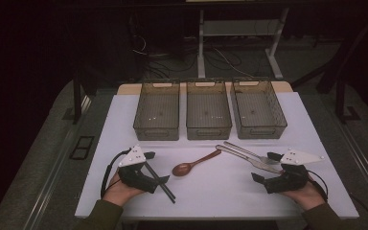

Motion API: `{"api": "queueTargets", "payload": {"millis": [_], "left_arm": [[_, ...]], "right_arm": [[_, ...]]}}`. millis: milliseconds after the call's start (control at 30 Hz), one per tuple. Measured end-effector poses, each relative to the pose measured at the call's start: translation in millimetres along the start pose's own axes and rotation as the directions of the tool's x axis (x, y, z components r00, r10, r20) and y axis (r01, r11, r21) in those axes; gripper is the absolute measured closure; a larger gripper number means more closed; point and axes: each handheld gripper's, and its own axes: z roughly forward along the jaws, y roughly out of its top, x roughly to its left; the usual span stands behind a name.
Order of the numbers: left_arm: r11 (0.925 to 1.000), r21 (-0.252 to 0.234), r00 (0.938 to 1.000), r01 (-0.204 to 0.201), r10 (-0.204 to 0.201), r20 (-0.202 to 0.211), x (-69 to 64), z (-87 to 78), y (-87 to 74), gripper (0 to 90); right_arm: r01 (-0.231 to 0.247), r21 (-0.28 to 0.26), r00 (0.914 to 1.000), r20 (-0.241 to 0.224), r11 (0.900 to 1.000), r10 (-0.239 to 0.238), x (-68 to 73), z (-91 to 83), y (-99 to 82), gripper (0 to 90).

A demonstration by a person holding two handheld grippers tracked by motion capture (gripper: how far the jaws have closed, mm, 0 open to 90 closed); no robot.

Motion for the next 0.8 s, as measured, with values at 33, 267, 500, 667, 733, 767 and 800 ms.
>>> {"api": "queueTargets", "payload": {"millis": [33,267,500,667,733,767,800], "left_arm": [[1.0,0.002,1.0,0.001,-0.001,-0.001,0.1,0.0,0.0,1.4],[0.9997,0.021,0.9996,0.012,-0.012,-0.025,2.5,-3.3,-0.6,11.7],[0.9988,0.037,0.9971,0.031,-0.028,-0.071,10.6,-11.4,-2.7,18.1],[0.9971,0.055,0.9917,0.053,-0.046,-0.12,20.1,-16.9,-5.5,32.1],[0.9957,0.068,0.9866,0.063,-0.052,-0.155,26.0,-18.9,-6.1,38.3],[0.9944,0.075,0.982,0.075,-0.06,-0.179,33.5,-21.2,-7.3,41.3],[0.9934,0.075,0.9791,0.086,-0.071,-0.191,37.0,-22.0,-7.9,45.0]], "right_arm": [[0.0,0.0,1.0,0.001,1.0,0.0,-0.1,-0.2,-0.1,2.5],[-0.006,-0.003,1.0,0.003,1.0,0.006,-1.7,0.3,0.1,2.5],[0.002,-0.003,1.0,0.005,1.0,-0.002,-1.9,-1.1,-0.6,2.5],[0.005,0.003,0.9998,0.018,1.0,-0.005,-0.4,-1.4,0.2,2.5],[0.006,0.006,0.9998,0.019,1.0,-0.006,0.3,-1.6,-0.1,2.5],[0.005,0.005,0.9998,0.021,1.0,-0.005,0.3,-1.7,-0.1,2.5],[0.003,0.005,0.9998,0.02,1.0,-0.003,0.0,-1.6,-0.1,2.5]]}}
